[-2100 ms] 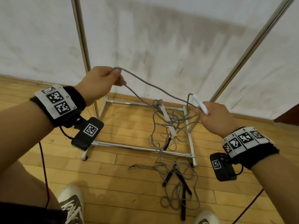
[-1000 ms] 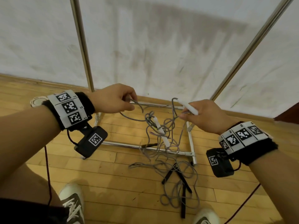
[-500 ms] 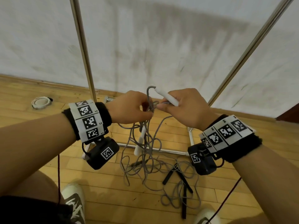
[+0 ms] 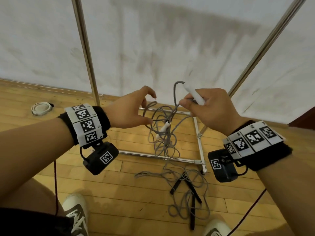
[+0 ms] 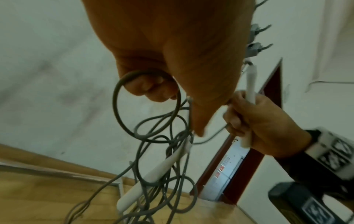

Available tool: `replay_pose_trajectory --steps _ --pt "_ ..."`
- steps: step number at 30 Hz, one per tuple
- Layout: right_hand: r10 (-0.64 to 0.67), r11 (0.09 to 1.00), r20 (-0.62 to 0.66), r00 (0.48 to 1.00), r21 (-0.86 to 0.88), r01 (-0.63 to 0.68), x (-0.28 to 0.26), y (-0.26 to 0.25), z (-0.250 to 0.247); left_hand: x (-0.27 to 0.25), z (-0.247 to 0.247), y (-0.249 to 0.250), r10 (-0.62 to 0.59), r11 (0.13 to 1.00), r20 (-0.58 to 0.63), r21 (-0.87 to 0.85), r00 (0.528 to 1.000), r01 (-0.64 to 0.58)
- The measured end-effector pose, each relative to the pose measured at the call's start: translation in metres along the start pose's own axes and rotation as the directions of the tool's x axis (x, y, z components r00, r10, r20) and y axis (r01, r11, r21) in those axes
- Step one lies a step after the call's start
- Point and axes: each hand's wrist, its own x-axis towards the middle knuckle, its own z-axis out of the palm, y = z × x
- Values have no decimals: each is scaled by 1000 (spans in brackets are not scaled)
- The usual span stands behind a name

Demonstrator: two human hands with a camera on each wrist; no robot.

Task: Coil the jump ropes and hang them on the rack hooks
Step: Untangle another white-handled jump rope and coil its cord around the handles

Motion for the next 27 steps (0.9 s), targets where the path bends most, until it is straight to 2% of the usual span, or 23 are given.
replay_pose_trajectory --steps 3,6,8,10,14,17,20,22,24,27 --pt "-17 1000 -27 999 9 17 3 -10 5 0 6 18 88 994 4 70 996 -88" --pt "-35 999 -7 999 5 35 5 -20 6 1 14 30 110 984 -51 143 993 -102" --pt "-46 999 19 999 26 45 4 -26 8 4 15 34 131 986 -119 115 984 -117" --pt "-38 999 15 999 22 38 4 -28 8 7 14 36 163 985 -136 79 977 -154" --pt "-12 999 -34 999 -35 11 5 -20 3 9 11 28 97 983 -65 165 993 -85" --pt "-14 999 -48 999 -50 11 2 -14 -1 7 7 20 64 995 -73 79 995 -58" --pt "-23 998 -72 997 -58 19 1 -13 -3 5 7 12 114 964 6 243 993 -112" --pt "-31 998 -124 992 -59 24 1 -11 -9 3 9 5 99 925 68 362 993 -116" --pt "-50 995 -157 986 -90 37 1 -8 -15 1 7 -3 53 921 94 380 994 -85" --pt "-52 992 -168 984 -124 31 1 -4 -24 0 1 -12 42 927 71 370 997 -66"
